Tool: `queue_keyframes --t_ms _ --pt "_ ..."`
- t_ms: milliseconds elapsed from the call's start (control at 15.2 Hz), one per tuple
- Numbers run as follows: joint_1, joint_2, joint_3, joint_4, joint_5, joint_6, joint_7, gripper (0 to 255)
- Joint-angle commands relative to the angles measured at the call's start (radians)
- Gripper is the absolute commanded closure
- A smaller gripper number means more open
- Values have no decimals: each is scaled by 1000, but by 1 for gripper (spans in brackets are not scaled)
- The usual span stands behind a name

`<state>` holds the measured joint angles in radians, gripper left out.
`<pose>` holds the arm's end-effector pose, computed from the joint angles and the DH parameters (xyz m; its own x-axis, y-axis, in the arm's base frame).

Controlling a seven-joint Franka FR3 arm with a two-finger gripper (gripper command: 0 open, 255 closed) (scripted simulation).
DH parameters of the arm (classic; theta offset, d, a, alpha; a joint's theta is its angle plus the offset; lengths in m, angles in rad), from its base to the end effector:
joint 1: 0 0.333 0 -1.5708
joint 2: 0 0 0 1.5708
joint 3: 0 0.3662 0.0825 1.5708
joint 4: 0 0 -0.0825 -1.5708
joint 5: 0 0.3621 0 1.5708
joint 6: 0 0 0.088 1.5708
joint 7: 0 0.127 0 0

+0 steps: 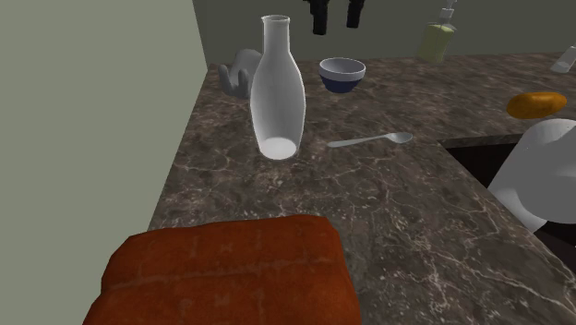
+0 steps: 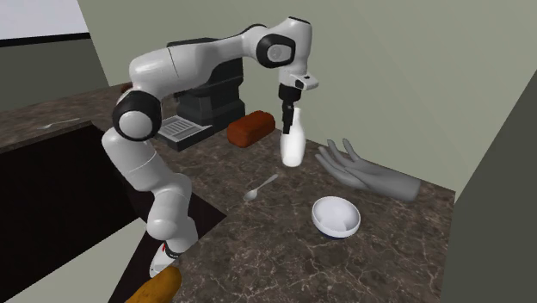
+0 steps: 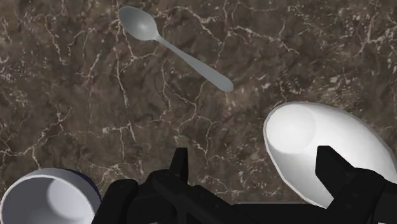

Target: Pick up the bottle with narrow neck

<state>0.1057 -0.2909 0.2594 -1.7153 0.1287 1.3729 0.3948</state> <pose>0.3638 0.1835 0.7056 0.9968 -0.0198 -0.0768 -0.0219 -0.9994 -0.0263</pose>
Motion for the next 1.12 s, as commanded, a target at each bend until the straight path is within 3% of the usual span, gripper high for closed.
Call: queue_keyframes --t_ms 0,462,1056 --pt "11 69 34 90 -9 -16 43 0" --pt "92 376 149 513 -110 -133 205 0" --pt "78 306 136 319 -83 -5 181 0"
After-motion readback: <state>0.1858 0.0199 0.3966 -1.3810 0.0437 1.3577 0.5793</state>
